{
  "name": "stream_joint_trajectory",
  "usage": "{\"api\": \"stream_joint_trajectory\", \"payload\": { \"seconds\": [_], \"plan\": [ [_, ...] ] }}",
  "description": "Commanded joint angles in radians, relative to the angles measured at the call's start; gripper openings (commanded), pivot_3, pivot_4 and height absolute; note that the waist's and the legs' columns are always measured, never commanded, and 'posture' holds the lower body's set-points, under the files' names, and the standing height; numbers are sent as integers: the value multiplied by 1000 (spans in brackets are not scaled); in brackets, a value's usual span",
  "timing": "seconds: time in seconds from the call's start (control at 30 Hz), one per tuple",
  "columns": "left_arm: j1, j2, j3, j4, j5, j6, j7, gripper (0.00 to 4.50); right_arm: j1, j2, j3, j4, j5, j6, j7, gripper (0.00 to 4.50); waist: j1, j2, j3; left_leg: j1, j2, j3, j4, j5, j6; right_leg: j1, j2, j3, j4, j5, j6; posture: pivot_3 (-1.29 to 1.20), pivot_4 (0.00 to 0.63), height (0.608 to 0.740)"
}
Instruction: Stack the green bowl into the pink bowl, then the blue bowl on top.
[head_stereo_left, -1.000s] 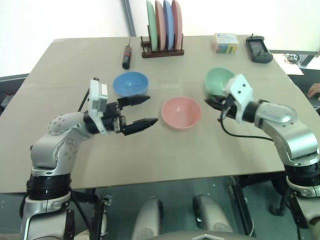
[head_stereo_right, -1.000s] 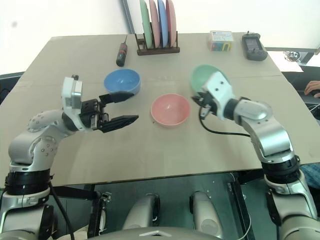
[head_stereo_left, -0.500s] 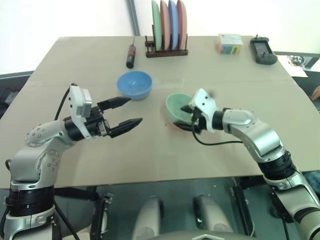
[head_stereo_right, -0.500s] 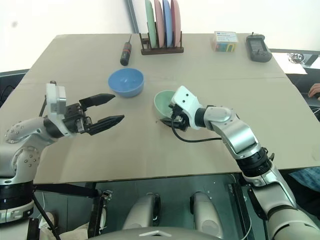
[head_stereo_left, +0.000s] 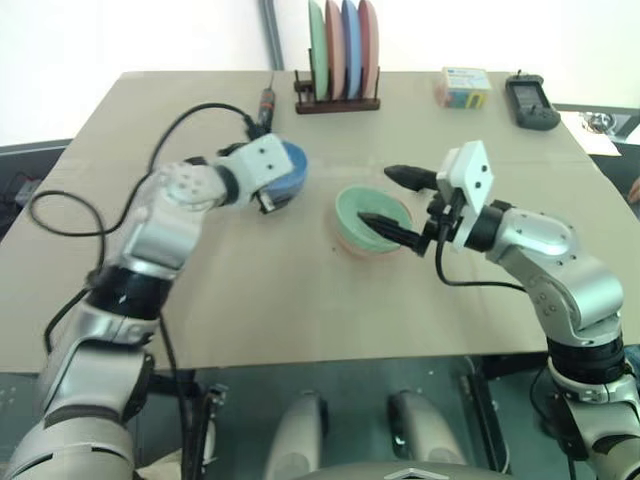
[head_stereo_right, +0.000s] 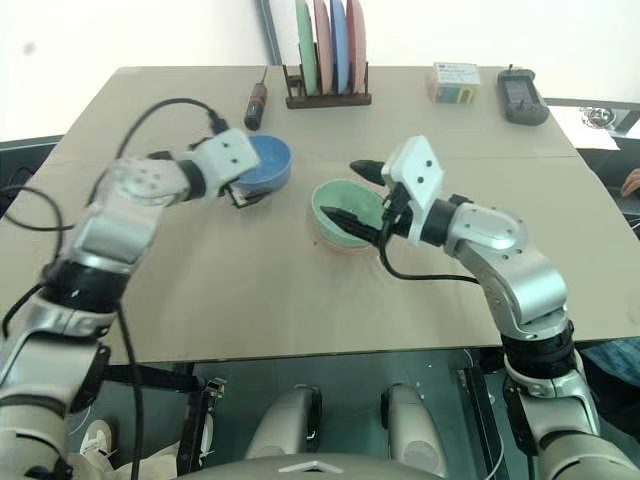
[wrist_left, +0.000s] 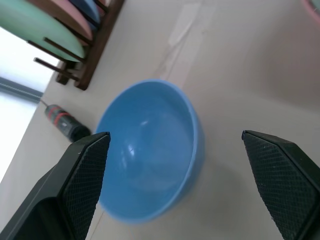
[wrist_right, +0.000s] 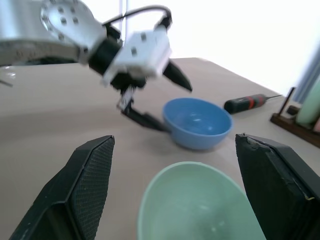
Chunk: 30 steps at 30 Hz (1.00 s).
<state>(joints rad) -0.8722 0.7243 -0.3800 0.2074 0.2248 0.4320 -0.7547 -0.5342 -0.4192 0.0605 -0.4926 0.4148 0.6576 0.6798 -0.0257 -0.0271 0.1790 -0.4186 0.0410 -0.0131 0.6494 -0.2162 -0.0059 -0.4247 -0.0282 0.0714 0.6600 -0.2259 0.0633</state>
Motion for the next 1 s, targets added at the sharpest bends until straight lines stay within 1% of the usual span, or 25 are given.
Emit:
{"api": "stream_joint_trajectory", "payload": {
  "seconds": [0.03,0.1,0.23,0.27,0.3,0.37,0.4,0.5,0.53,0.73,0.9,1.0],
  "plan": [
    [-93,-61,-77,170,113,-19,20,4500,31,-18,-49,-110,30,-7,-31,4042,-1,0,0,0,0,0,0,0,0,0,0,0,0,0,0,0,150,740],
    [-123,-88,-95,235,137,-30,8,4500,53,-32,-61,-146,37,6,-50,4042,-4,0,0,-1,0,0,0,0,0,0,0,0,-1,0,0,0,150,740],
    [-151,-104,-93,293,164,-66,7,3490,78,-48,-85,-186,61,20,-73,4128,-15,0,0,-8,0,0,2,0,0,-8,0,0,1,0,0,0,150,740],
    [-155,-106,-93,301,169,-78,3,2940,87,-55,-92,-193,61,17,-78,4128,-14,0,0,-10,0,-1,2,0,0,-10,0,0,2,0,0,0,150,740],
    [-158,-109,-91,306,172,-85,-3,2700,95,-63,-98,-198,61,12,-82,4128,-13,0,0,-11,0,-1,2,0,0,-11,0,0,2,0,0,0,150,740],
    [-163,-113,-86,307,179,-87,-12,1785,102,-74,-108,-199,64,12,-91,4128,-12,0,0,-13,0,-1,3,0,0,-11,0,-1,2,0,0,0,150,740],
    [-165,-114,-84,306,182,-87,-16,1435,103,-77,-111,-199,66,11,-94,4128,-12,0,0,-13,0,-1,3,0,0,-11,0,-1,1,0,0,0,150,740],
    [-164,-116,-77,296,188,-83,-26,148,112,-91,-116,-198,78,6,-94,4128,-12,0,0,-13,0,-1,3,0,0,-11,-1,-1,1,0,0,0,150,740],
    [-162,-115,-74,291,190,-81,-31,19,116,-96,-118,-198,81,3,-94,4128,-11,0,0,-13,0,-1,3,0,0,-11,-1,-1,2,0,0,0,150,740],
    [-128,-85,-21,208,137,-87,-101,19,162,-128,-158,-210,107,-36,-75,4128,-11,0,0,-13,0,-2,3,0,0,-11,-1,-1,1,0,0,0,150,740],
    [-94,-45,53,94,40,-148,-196,19,231,-152,-229,-237,148,-79,-47,4128,-12,0,0,-13,0,-2,3,0,0,-11,-1,-1,2,0,0,0,150,740],
    [-120,-24,81,37,-23,-169,-281,19,298,-170,-300,-270,184,-105,-33,4128,-9,0,0,-13,0,-2,3,0,0,-11,-1,-1,2,0,0,0,150,740]
  ]
}}
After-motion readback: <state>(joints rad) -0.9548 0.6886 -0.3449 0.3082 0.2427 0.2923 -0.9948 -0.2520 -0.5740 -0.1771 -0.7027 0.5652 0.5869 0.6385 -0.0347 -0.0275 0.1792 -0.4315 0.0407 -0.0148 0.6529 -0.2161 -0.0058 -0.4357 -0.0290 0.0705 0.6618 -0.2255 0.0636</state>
